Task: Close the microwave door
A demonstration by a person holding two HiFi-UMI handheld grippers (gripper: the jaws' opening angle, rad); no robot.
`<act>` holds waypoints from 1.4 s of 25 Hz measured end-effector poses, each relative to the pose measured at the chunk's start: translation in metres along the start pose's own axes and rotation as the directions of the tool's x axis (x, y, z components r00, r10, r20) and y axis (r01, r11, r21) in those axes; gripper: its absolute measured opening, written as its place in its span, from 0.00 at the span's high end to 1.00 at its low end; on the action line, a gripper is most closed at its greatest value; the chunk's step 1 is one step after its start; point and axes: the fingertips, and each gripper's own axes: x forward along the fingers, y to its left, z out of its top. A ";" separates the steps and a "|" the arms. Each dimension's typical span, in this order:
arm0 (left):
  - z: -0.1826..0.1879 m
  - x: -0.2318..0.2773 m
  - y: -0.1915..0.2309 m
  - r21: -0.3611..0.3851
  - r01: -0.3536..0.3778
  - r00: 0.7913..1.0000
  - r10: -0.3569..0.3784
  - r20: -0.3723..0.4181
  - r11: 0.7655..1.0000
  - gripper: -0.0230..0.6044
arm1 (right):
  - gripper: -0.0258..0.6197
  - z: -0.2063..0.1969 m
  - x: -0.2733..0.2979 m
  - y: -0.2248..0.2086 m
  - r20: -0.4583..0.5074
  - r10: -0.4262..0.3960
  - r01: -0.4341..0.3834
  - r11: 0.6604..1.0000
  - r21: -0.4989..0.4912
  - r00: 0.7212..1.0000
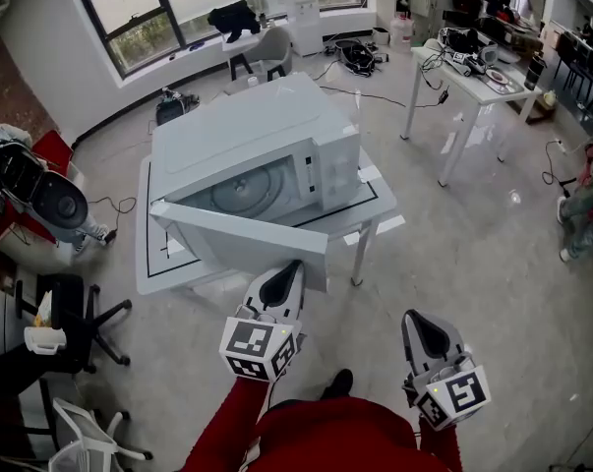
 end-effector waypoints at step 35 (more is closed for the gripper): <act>0.037 0.078 0.053 0.050 -0.169 0.985 0.167 0.041 0.984 0.95 | 0.94 0.043 0.157 -0.022 0.014 0.255 -0.251 0.957 -0.144 0.967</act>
